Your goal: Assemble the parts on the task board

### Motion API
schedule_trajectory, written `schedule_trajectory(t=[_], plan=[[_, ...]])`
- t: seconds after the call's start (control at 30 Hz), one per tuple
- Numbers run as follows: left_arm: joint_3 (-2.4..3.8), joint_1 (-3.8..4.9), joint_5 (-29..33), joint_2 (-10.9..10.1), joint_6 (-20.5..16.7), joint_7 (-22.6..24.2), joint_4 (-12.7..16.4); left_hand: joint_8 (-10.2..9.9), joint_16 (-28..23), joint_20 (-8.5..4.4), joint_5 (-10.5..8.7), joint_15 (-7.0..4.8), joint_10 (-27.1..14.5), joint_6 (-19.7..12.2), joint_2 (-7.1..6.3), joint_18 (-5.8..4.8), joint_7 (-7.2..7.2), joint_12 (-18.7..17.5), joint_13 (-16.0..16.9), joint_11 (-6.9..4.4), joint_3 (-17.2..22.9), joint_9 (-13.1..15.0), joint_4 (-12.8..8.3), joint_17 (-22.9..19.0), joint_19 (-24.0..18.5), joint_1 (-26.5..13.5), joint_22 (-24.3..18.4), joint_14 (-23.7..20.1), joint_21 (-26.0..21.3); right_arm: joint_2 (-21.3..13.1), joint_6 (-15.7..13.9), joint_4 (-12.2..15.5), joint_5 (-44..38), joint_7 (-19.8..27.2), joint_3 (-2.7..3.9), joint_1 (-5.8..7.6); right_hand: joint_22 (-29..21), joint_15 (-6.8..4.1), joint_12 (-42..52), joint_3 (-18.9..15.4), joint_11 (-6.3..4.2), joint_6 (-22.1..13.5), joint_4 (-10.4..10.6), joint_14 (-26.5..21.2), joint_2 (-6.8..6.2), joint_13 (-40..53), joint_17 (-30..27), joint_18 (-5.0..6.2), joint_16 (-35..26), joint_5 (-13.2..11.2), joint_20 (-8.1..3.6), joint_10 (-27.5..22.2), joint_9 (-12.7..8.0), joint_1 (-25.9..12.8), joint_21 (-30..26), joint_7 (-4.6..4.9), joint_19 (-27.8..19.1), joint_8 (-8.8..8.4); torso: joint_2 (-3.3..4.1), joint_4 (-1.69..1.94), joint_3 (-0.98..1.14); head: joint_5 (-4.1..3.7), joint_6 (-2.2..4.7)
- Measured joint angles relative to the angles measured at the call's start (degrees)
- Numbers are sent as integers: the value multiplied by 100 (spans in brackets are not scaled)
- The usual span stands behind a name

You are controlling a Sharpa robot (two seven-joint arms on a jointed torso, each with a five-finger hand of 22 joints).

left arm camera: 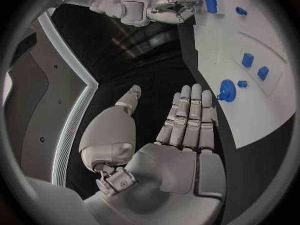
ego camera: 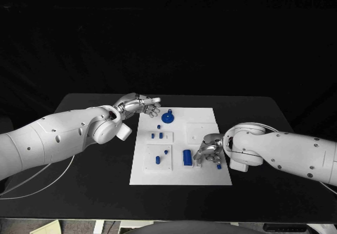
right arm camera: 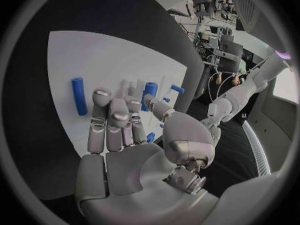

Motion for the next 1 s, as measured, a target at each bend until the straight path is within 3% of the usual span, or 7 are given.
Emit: schedule_trajectory(t=[0.13,0.5,0.7,1.0], plan=[[0,0,1,-1,1,-1,-1,0,0,0,0,0,0,0,0,-2,0,0,0,0,0,0,0,0,0,0,0,0,0,20,21,7,-2,-14,1,0,0,1,0,63,20,9,-46,2,-156,1,0,1,0,0,0,20,12,-26,0,9,0,0,0,0,0,1,-6],[-1,2,3,-22,2,-4,7,0,-22,0,0,0,0,0,0,-20,0,0,-5,0,0,1,0,5,0,0,0,0,-23,-28,29,61,-2,-17,1,-1,0,10,0,86,20,15,-70,12,-278,6,0,5,0,0,1,20,26,-80,20,15,0,0,1,1,1,-1,-23],[-1,2,4,-20,2,-4,0,0,-22,0,0,0,0,0,30,41,0,0,-4,0,1,-6,-1,16,0,31,0,0,-23,-282,-67,220,7,116,4,7,0,11,0,86,21,15,-150,12,-431,6,-1,5,0,0,1,21,43,-67,20,15,-1,-33,1,-1,2,-4,-12],[-1,2,4,-19,-1,-5,-2,0,-22,0,0,0,0,0,1,43,0,0,-4,0,1,-5,-1,22,0,61,-1,0,-23,-817,2,250,129,267,18,448,0,13,0,102,21,-9,-244,14,-574,5,-15,6,-36,0,2,21,61,0,20,40,-1,-54,-5,-6,4,-53,48]])
